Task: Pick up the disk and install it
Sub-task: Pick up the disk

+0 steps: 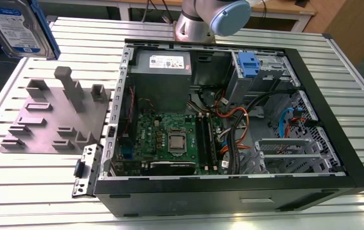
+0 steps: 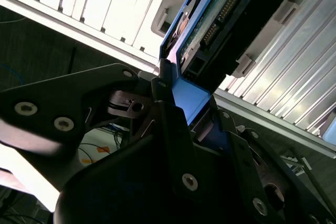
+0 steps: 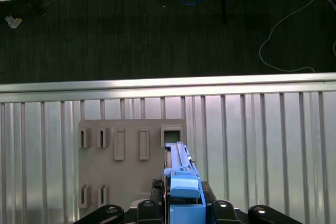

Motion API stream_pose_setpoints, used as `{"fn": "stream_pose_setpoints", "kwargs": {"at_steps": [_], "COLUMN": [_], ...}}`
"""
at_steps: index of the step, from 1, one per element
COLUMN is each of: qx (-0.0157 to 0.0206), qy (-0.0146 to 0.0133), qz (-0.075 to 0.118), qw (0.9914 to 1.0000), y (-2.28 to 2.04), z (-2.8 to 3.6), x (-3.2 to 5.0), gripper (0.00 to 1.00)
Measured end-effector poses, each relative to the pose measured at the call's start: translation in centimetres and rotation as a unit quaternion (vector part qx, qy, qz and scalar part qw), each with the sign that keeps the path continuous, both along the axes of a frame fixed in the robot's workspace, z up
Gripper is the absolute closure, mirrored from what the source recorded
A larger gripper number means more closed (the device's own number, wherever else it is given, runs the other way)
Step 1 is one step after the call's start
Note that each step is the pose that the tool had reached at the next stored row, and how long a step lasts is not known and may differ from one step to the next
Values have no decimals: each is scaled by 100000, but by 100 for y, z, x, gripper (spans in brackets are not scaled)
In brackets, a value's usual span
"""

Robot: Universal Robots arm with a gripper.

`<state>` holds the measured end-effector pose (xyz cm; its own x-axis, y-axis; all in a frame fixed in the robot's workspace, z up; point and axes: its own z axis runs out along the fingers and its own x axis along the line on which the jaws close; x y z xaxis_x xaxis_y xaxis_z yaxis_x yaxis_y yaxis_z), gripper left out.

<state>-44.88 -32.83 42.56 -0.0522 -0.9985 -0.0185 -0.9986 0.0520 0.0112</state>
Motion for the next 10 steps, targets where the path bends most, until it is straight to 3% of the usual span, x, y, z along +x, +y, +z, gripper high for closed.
{"fn": "stream_pose_setpoints", "kwargs": {"at_steps": [10], "qx": [-1], "qy": [0], "qz": [-3], "qw": [100000], "y": [0], "z": [42], "x": [0], "gripper": [63]}}
